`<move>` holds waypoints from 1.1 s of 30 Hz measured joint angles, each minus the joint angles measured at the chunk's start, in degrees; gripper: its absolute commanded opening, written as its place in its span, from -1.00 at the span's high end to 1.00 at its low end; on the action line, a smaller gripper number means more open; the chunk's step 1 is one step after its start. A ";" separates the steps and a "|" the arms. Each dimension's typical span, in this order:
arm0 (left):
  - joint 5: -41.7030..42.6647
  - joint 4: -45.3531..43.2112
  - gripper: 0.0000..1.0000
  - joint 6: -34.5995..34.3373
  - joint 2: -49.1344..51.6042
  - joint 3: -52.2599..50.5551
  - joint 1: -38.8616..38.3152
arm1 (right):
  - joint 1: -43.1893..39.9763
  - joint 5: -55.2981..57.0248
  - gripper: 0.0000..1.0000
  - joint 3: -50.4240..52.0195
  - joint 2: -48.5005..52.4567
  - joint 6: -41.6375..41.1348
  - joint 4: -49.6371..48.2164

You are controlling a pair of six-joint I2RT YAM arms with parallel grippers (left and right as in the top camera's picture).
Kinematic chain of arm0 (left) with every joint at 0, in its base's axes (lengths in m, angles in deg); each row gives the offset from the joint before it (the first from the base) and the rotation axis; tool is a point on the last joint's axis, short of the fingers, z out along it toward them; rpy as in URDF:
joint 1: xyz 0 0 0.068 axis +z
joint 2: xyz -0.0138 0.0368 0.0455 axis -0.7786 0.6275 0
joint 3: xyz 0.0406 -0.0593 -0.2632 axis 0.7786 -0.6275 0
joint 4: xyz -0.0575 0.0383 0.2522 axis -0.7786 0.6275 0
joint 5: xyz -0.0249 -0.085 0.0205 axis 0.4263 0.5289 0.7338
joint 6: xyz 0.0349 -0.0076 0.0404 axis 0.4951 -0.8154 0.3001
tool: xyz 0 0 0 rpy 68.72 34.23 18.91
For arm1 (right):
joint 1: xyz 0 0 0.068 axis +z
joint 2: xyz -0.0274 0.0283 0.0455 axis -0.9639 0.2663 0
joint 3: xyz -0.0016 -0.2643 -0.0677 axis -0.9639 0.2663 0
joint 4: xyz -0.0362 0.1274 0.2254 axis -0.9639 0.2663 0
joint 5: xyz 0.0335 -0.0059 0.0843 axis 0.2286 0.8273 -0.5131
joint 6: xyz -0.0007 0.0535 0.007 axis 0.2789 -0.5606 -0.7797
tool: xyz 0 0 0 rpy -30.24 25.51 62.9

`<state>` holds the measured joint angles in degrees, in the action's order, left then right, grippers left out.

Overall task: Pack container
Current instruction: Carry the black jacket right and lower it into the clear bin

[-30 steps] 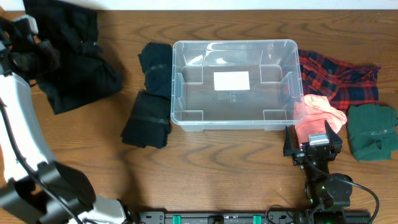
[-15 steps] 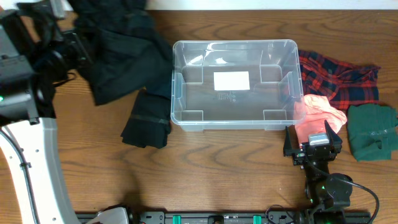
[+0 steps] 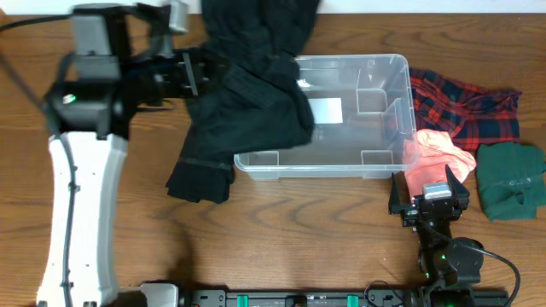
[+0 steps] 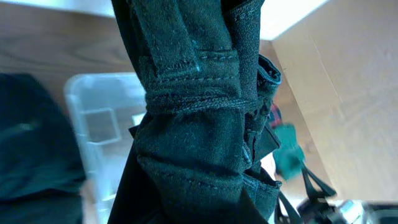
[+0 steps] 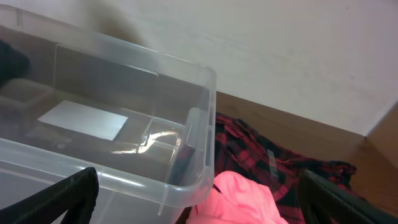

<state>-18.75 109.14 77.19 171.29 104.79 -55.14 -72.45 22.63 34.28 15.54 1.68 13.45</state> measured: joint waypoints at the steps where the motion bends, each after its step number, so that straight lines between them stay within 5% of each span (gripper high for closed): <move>1: 0.07 -0.09 0.88 0.00 0.81 0.00 -1.07 | 0.00 0.00 -0.99 0.00 0.00 0.00 0.00; 13: -0.66 -3.21 0.88 -3.08 9.46 -0.07 -8.46 | 0.00 0.00 -0.98 0.00 0.00 0.00 0.00; 24: -18.36 -4.35 0.88 -12.57 9.81 -0.09 -14.64 | 0.00 0.00 -0.98 0.00 0.00 0.00 0.00; 33: -21.59 -9.49 0.88 -16.63 9.81 -4.66 -17.20 | 0.00 0.00 -0.99 0.00 0.00 0.00 0.00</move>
<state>-40.34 99.65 60.56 181.10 100.13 -72.35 -72.45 22.63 34.28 15.54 1.68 13.45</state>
